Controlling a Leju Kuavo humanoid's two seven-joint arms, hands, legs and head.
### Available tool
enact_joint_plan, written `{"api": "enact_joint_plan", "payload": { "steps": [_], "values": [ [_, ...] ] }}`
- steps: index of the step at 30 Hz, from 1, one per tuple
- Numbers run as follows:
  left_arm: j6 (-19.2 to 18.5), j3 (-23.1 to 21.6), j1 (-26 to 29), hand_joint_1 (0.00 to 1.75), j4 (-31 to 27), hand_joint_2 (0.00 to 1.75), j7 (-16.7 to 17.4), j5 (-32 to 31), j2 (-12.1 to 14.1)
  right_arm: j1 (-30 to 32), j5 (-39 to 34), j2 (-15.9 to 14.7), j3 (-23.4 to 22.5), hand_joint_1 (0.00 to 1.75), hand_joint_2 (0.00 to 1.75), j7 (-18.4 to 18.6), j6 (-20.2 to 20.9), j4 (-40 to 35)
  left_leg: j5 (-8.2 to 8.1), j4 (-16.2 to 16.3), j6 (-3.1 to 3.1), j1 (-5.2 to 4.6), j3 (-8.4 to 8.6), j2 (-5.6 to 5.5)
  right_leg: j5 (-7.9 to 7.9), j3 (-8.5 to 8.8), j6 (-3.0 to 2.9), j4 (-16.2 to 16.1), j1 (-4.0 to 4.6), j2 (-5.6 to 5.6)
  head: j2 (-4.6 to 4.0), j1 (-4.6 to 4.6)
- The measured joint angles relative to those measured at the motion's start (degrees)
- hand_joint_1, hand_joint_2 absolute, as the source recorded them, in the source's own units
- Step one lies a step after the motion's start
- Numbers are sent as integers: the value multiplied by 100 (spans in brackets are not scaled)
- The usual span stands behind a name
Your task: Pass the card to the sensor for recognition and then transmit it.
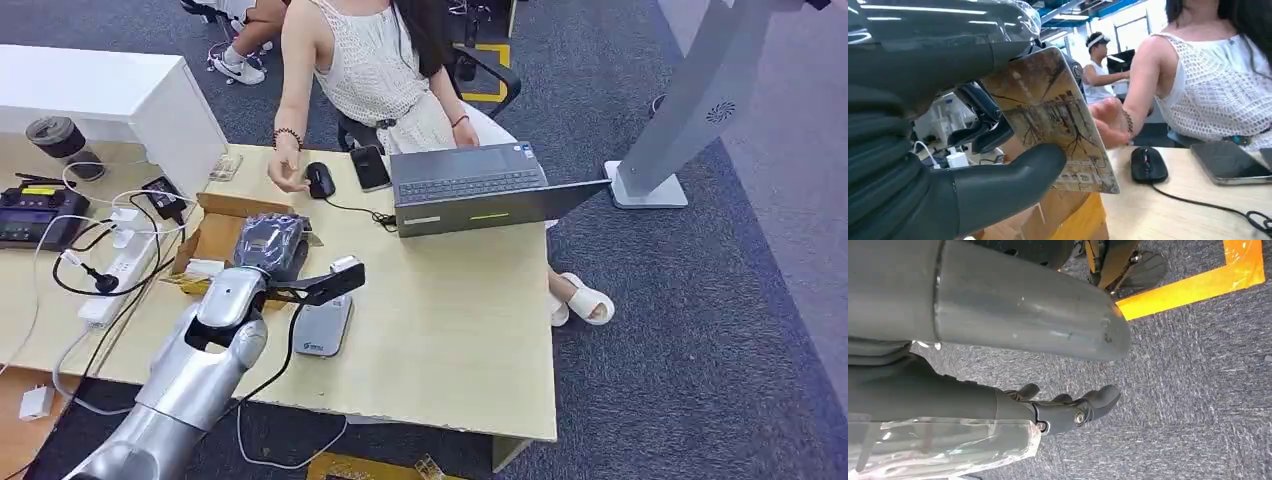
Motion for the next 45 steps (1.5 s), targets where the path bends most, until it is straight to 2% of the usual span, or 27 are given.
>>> {"api": "enact_joint_plan", "payload": {
  "steps": [4,9,12,18,19,31,42,45],
  "values": [
    [383,42,-282,175,-33,175,-26,-103,145,0,123,0,0,0,0,42,9,0,1,0,0,1,-10,0,1,-12,0,0,0,0,0,2],
    [112,175,-1221,175,147,175,-243,-132,404,0,216,0,11,0,0,92,13,0,6,1,-6,2,-9,0,3,-11,-2,1,2,-1,0,-2],
    [-56,175,-1647,175,396,175,-258,-217,420,-1,216,0,13,0,0,94,15,0,8,1,-4,2,-10,-1,3,-11,-3,2,3,-1,0,0],
    [-78,175,-1952,175,774,175,-238,-276,411,-1,216,0,13,0,0,103,74,0,6,1,-4,-1,-10,4,3,-12,-3,1,3,4,0,0],
    [-63,175,-1959,0,817,175,-238,-274,413,-1,214,0,13,0,0,105,74,0,6,1,-4,-1,-10,3,3,-12,-3,1,3,4,0,2],
    [-41,175,-1849,0,1051,175,-339,87,459,-1,214,0,13,0,0,107,39,0,7,0,-4,1,-12,1,3,-12,-3,1,3,2,0,0],
    [-41,175,-1803,0,1053,175,-350,105,457,-1,206,0,13,0,0,107,13,0,6,0,-4,1,-13,1,3,-12,-3,1,3,2,0,0],
    [49,175,-1652,0,963,175,-402,238,451,-1,197,0,13,0,0,107,-13,0,6,0,-4,1,-12,2,3,-12,-3,1,2,3,0,-2]
  ]
}}
